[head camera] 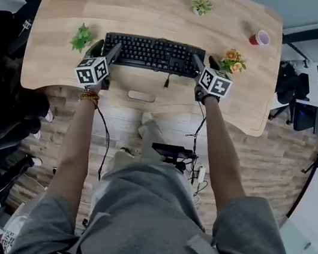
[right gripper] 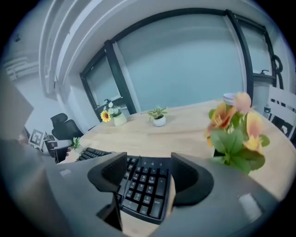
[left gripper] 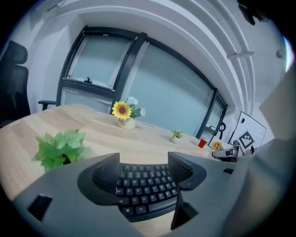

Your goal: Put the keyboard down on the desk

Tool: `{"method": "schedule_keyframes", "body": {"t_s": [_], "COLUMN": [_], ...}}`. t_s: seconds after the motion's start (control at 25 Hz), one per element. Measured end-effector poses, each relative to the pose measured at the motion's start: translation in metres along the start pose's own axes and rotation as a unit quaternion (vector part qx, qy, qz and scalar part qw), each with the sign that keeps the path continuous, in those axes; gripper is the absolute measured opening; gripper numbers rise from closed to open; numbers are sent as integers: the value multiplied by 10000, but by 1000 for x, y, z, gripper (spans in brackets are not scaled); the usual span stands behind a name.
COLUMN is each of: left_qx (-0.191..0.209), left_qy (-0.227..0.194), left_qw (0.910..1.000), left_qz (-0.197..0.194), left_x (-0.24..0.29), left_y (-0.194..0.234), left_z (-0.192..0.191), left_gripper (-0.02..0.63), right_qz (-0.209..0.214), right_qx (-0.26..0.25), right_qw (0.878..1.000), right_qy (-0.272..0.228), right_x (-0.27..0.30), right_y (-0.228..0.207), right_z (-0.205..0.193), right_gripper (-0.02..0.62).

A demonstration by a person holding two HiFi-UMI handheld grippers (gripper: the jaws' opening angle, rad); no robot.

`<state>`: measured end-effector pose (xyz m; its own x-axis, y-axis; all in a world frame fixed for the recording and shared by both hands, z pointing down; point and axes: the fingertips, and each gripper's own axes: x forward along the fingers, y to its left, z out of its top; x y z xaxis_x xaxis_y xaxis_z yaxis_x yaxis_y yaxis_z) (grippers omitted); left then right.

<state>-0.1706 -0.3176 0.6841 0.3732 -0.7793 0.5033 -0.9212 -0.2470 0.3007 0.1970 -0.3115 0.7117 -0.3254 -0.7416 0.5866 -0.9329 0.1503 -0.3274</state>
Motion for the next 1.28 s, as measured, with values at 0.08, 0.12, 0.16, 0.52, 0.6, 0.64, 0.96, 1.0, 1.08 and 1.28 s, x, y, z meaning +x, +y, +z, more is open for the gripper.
{"method": "schedule_keyframes", "body": {"t_s": [0.08, 0.12, 0.16, 0.52, 0.6, 0.64, 0.96, 1.0, 1.08, 1.28], "left_qx": [198, 313, 431, 1379, 1563, 1650, 2078, 2116, 2175, 2333], "left_qy": [-235, -372, -520, -1696, -1877, -1964, -2591, -2669, -2831, -3146], "left_qw": [9995, 9987, 9975, 9736, 9670, 9636, 9394, 9363, 9301, 9164], "left_qz": [-107, -157, -209, -651, -729, -758, -854, -859, -859, -827], "left_x": [-8, -13, -19, -87, -106, -115, -192, -202, -223, -274], "left_y": [-15, -22, -30, -101, -115, -121, -155, -158, -165, -182], "left_z": [28, 43, 60, 179, 192, 197, 219, 219, 220, 220], "left_gripper": [316, 316, 316, 316, 316, 316, 314, 314, 314, 314], "right_qz": [117, 168, 222, 472, 475, 464, 509, 524, 549, 611], "right_qx": [-142, -224, -308, -951, -1145, -1240, -1948, -2005, -2125, -2333], "right_qw": [9996, 9991, 9983, 9803, 9739, 9706, 9413, 9375, 9298, 9113], "right_qy": [-201, -313, -441, -1665, -1901, -2011, -2711, -2795, -2956, -3338], "right_x": [-9, -15, -21, -94, -115, -126, -209, -219, -240, -290], "right_y": [15, 23, 32, 113, 131, 140, 211, 220, 236, 271], "right_z": [20, 31, 43, 141, 155, 161, 179, 180, 180, 177], "right_gripper": [302, 302, 302, 302, 301, 302, 301, 301, 301, 301]}}
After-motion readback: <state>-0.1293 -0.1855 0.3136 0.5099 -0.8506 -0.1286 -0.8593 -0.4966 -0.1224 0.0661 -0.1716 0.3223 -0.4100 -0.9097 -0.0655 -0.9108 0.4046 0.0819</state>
